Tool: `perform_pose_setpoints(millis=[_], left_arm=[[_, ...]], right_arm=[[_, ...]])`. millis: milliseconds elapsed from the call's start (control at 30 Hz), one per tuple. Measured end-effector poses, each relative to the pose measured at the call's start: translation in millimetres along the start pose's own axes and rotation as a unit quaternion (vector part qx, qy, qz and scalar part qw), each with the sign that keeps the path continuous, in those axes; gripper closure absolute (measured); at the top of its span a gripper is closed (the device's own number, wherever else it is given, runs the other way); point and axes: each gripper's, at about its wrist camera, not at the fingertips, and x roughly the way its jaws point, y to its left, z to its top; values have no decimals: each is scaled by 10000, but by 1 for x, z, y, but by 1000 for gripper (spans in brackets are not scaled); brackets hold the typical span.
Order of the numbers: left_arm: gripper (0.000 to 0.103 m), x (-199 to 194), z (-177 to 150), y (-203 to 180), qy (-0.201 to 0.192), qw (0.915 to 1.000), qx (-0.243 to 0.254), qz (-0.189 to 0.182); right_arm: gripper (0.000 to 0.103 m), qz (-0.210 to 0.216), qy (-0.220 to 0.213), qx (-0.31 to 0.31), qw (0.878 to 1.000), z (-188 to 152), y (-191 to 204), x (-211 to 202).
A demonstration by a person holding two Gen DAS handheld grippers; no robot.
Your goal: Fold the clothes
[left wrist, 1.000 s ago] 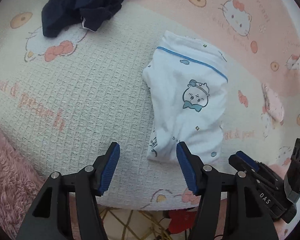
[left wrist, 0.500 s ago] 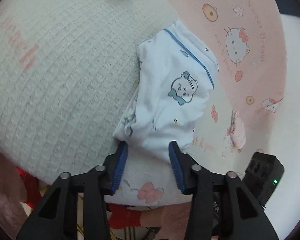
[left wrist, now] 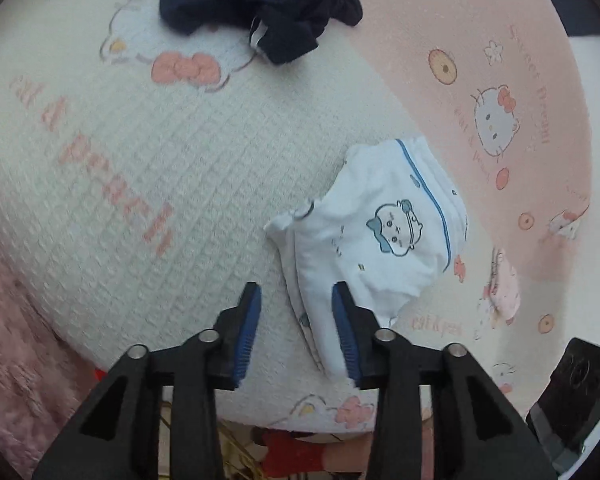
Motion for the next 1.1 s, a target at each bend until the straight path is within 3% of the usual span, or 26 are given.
perform_pose_setpoints(millis=[100,200,333,367,533,700,900,1033,1100], left_arm=[[57,17,-7,-19,128,9991,387,87],[57,28,-9,-37,130,9969,757,193],[57,30,-6,-43,133,9965,807,188],[58,30,-5,-44,123,9963,826,181],[63,37,5,-50,163,9960,875,115],[64,34,37,-41,142,9985,524,36],[63,31,77,-53,259,9949,947,231],[60,31,78,-41,334,9958,837,129],[59,30,70,-31,334,9970,690,46]], right_arm=[[66,-481,-435,295,9975,30,-35,-18],[65,-466,-478,641,9957,62,-65,-12],[65,-589,-563,1451,9861,93,-99,5],[65,-630,-454,1695,9825,98,-108,16],[70,-526,133,1505,9871,78,-97,22],[73,-420,720,1308,9879,58,-86,29],[73,-290,1416,1068,9837,33,-72,36],[70,-220,637,1435,9874,35,-73,4],[60,-132,371,1426,9890,48,-69,1]])
